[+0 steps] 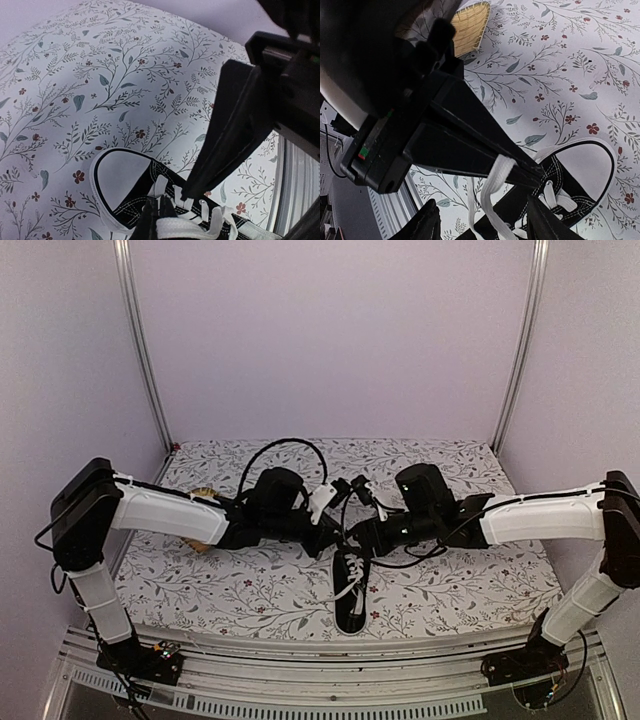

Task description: Tie the shoes

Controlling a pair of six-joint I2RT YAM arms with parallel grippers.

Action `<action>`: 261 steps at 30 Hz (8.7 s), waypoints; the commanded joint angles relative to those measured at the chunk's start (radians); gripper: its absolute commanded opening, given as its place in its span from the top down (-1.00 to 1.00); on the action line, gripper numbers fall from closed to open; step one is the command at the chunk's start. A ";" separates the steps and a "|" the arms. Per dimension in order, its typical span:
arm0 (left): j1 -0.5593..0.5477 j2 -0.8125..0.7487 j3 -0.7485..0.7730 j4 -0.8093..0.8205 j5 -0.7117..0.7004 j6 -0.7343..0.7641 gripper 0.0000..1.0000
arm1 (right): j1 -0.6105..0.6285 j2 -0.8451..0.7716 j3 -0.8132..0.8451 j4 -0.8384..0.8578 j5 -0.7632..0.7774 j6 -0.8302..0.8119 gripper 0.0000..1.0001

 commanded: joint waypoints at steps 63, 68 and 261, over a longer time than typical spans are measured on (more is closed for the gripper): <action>-0.186 -0.099 -0.304 0.133 -0.220 -0.335 1.00 | -0.015 -0.257 -0.296 -0.216 0.499 0.507 0.96; -0.185 -0.074 -0.299 0.134 -0.222 -0.325 1.00 | -0.017 -0.296 -0.316 -0.260 0.510 0.523 0.96; -0.218 -0.002 -0.272 0.066 -0.157 -0.186 0.21 | -0.126 -0.439 -0.425 -0.185 0.364 0.457 0.96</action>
